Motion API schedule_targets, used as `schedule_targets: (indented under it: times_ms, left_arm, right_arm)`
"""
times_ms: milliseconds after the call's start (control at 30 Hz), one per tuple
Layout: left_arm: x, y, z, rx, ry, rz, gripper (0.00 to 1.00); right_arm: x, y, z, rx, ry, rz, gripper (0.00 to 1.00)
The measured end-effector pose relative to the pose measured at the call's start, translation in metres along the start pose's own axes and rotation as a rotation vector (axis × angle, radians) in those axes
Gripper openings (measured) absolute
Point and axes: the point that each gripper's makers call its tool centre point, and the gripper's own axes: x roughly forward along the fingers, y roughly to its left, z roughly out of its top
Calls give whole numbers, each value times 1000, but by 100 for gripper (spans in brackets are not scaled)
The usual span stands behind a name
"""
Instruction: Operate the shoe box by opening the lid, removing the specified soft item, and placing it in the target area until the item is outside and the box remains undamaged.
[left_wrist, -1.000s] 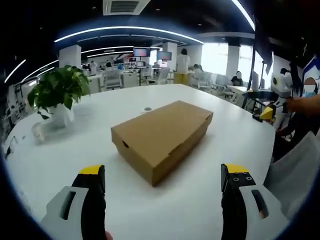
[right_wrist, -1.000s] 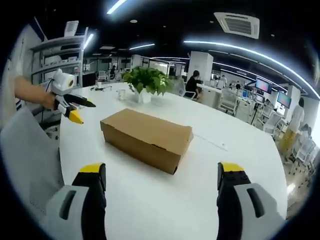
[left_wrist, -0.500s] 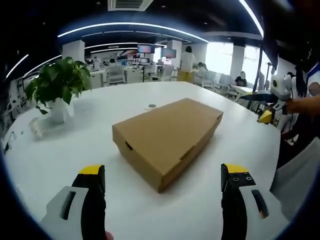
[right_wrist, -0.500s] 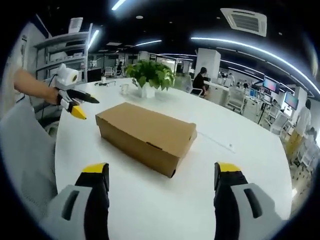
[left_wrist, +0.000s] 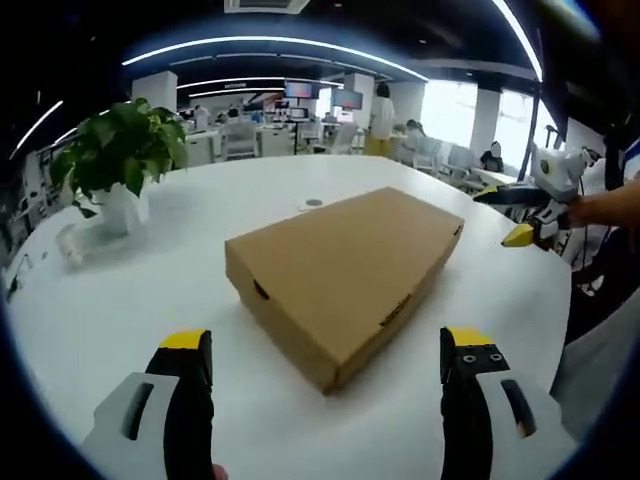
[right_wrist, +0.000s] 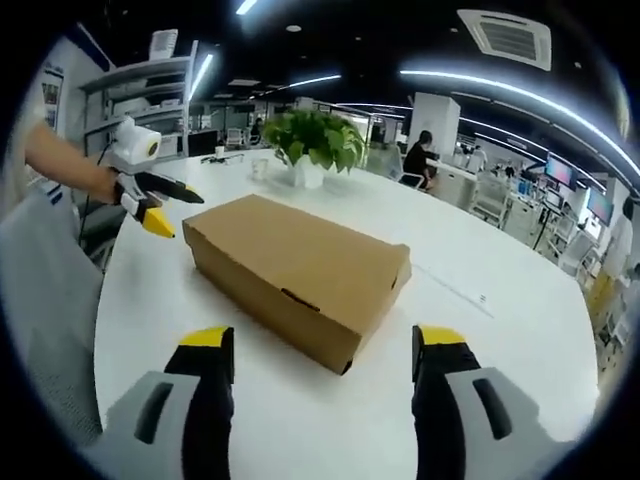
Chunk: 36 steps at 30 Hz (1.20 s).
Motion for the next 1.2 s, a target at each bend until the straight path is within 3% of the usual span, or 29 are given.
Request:
schedule_targets:
  times_ms: [400,667,1200]
  left_arm:
    - [18,-8,-2,-22,13,-2,95]
    - [30,-10,-5,-45,26,-4,91]
    - [37,-12,0,-26,-4,18,78]
  right_arm:
    - [32,-11,-18,41,44,25,60]
    - [47,-14,-19,73,42,50,53]
    - [55,-11,-18,61,49,94,47]
